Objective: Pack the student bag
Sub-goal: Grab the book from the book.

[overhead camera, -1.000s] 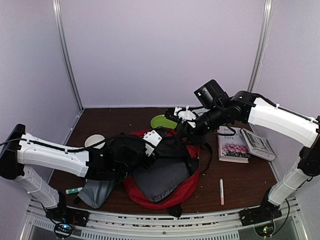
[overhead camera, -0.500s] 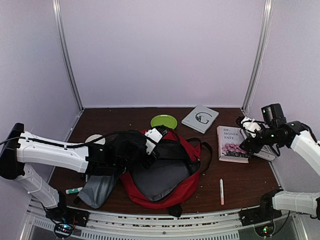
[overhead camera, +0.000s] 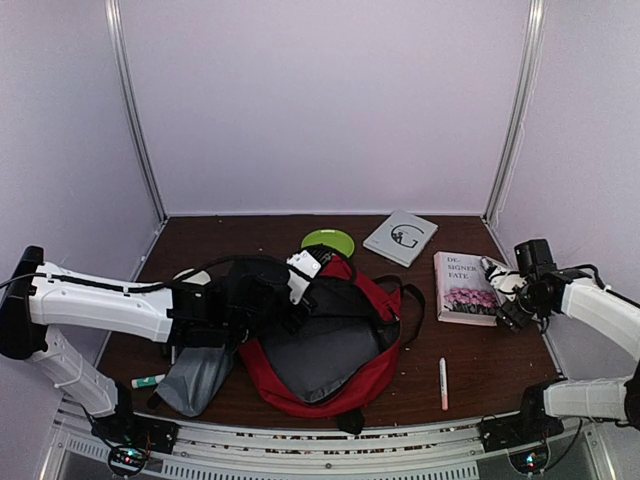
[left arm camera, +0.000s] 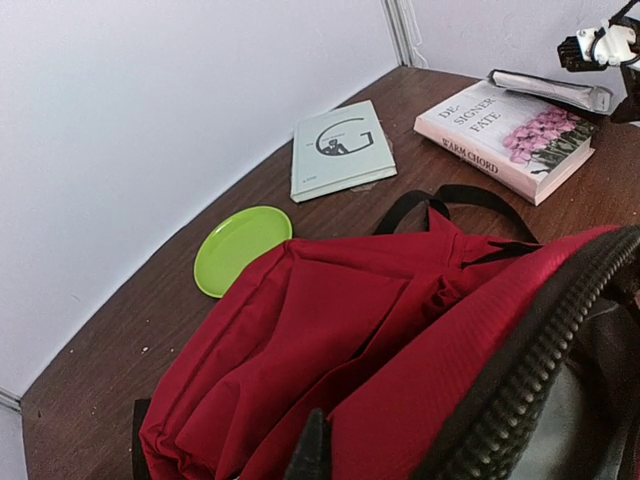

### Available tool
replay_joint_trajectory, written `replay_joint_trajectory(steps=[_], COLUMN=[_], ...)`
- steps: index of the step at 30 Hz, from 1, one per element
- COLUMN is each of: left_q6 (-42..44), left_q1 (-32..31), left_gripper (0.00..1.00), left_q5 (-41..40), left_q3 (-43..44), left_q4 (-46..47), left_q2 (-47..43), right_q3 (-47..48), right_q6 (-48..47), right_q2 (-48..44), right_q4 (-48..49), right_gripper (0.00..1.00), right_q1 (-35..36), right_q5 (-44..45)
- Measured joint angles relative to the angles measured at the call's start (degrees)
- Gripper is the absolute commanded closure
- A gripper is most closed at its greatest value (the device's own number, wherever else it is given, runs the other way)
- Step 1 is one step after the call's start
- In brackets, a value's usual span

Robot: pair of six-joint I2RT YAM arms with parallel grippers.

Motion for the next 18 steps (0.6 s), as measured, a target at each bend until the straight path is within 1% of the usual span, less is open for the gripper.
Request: replay_joint_trajectory(steps=[5, 12, 18], left_q6=[-0.9, -2.0, -2.2], left_q1=[0.2, 0.2, 0.2], left_gripper=[1.00, 1.00, 1.00], left_q5=[0.0, 0.0, 0.0], left_q3=[-0.4, -0.8, -0.8], left_q4=[0.1, 0.0, -0.3], left_q2=[-1.1, -1.1, -1.2], right_q3=[-1.4, -4.3, -7.4], right_q6=[-2.8, -7.0, -10.9], right_q2=[3.6, 9.0, 14.2], right_q4=[5.1, 13.8, 23.8], right_gripper=[0.15, 0.16, 0.29], right_q1=[-0.5, -2.9, -5.1], right_q5=[2.1, 2.7, 3.2])
